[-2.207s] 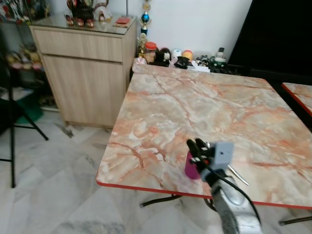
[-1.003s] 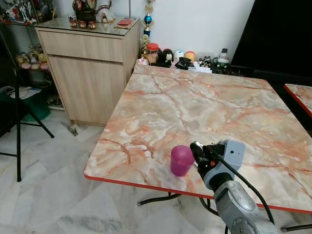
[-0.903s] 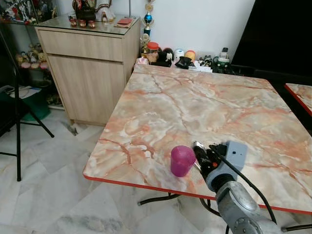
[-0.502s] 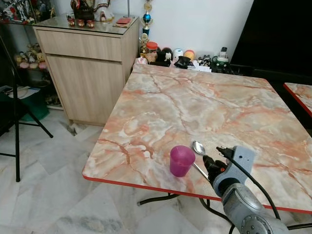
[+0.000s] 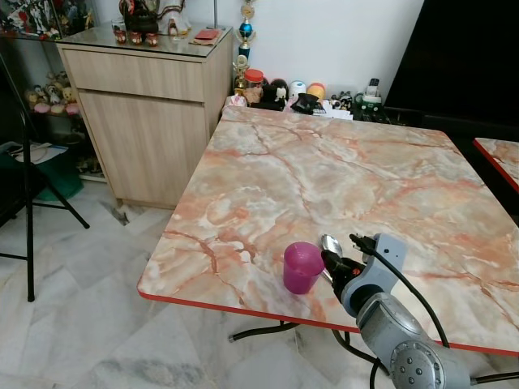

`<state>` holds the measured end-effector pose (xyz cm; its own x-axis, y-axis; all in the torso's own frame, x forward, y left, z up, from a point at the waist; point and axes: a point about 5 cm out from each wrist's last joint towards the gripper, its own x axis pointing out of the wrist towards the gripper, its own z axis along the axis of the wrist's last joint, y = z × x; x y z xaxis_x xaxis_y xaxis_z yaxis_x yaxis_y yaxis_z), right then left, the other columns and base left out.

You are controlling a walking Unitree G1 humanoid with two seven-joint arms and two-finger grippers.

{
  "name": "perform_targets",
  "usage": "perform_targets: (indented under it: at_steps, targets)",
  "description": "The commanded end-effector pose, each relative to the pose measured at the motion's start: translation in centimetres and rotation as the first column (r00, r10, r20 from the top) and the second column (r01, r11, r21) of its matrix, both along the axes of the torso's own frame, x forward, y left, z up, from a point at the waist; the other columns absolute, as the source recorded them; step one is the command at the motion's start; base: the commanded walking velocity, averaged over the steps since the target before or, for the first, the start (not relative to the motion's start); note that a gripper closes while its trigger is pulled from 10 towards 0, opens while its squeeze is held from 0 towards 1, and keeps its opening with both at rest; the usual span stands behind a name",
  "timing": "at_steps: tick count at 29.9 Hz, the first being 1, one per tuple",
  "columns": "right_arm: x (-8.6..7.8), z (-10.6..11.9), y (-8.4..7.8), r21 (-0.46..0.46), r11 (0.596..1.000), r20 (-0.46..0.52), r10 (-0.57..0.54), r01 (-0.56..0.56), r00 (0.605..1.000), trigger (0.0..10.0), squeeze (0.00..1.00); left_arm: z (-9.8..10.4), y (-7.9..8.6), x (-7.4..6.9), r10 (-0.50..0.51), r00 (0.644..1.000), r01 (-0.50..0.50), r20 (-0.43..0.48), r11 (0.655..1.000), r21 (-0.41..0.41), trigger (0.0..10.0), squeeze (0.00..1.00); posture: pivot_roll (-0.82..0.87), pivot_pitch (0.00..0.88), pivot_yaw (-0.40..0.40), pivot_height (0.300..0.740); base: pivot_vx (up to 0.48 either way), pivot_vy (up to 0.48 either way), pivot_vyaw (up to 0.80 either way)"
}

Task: Setting the table

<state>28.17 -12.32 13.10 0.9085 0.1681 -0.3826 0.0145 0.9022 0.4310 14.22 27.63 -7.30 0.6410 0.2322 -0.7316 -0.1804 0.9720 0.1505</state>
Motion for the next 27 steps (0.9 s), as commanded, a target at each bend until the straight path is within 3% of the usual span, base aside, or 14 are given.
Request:
perform_targets:
  at_steps: [1, 18, 19, 20, 21, 24, 26, 27]
  targets:
    - [0.2, 0.2, 1.3, 0.063, 0.998, 0.005, 0.026, -0.026, 1.0, 10.0, 0.0, -0.2, -0.3, -0.3, -0.018, 1.0, 0.018, -0.011, 1.0, 0.0, 10.0, 0.0, 0.13, 0.036, -0.077, 0.74, 0.0, 0.0, 0.0]
    - [0.5, -0.6, 2.0, 0.084, 0.995, -0.017, 0.059, -0.058, 0.998, 10.0, 0.0, -0.3, -0.5, -0.4, -0.024, 1.0, 0.024, -0.013, 1.0, -0.003, 10.0, 0.0, 0.13, 0.035, -0.079, 0.74, 0.0, 0.0, 0.0]
    - [0.5, -0.6, 1.9, 0.085, 0.995, -0.018, 0.059, -0.057, 0.998, 4.5, 0.0, -0.3, -0.5, -0.4, -0.026, 1.0, 0.026, -0.013, 1.0, -0.003, 10.0, 0.0, 0.13, 0.036, -0.079, 0.74, 0.0, 0.0, 0.0]
    - [0.5, -0.6, 2.0, 0.086, 0.995, -0.019, 0.059, -0.057, 0.998, 2.6, 0.0, -0.3, -0.5, -0.3, -0.026, 1.0, 0.026, -0.013, 1.0, -0.002, 10.0, 0.0, 0.13, 0.035, -0.079, 0.74, 0.0, 0.0, 0.0]
    - [0.5, -0.7, 2.0, 0.086, 0.995, -0.02, 0.06, -0.058, 0.998, 1.9, 0.0, -0.3, -0.5, -0.3, -0.027, 1.0, 0.027, -0.012, 1.0, -0.002, 10.0, 0.0, 0.13, 0.035, -0.079, 0.74, 0.0, 0.0, 0.0]
    - [0.6, -0.8, 2.0, 0.086, 0.995, -0.022, 0.062, -0.06, 0.998, 1.5, 0.0, -0.3, -0.6, -0.3, -0.028, 1.0, 0.028, -0.012, 1.0, -0.002, 10.0, 0.0, 0.13, 0.035, -0.079, 0.74, 0.0, 0.0, 0.0]
    - [0.6, -0.8, 2.1, 0.088, 0.994, -0.022, 0.063, -0.061, 0.998, 0.0, 0.0, -0.3, -0.6, -0.2, -0.03, 0.999, 0.03, -0.01, 1.0, -0.002, 10.0, 0.0, 0.14, 0.035, -0.079, 0.74, 0.0, 0.0, 0.0]
    - [0.6, -0.8, 2.1, 0.091, 0.994, -0.021, 0.065, -0.063, 0.998, 0.0, 0.0, -0.3, -0.7, -0.2, -0.031, 0.999, 0.031, -0.011, 1.0, -0.002, 10.0, 0.0, 0.13, 0.036, -0.078, 0.74, 0.0, 0.0, 0.0]
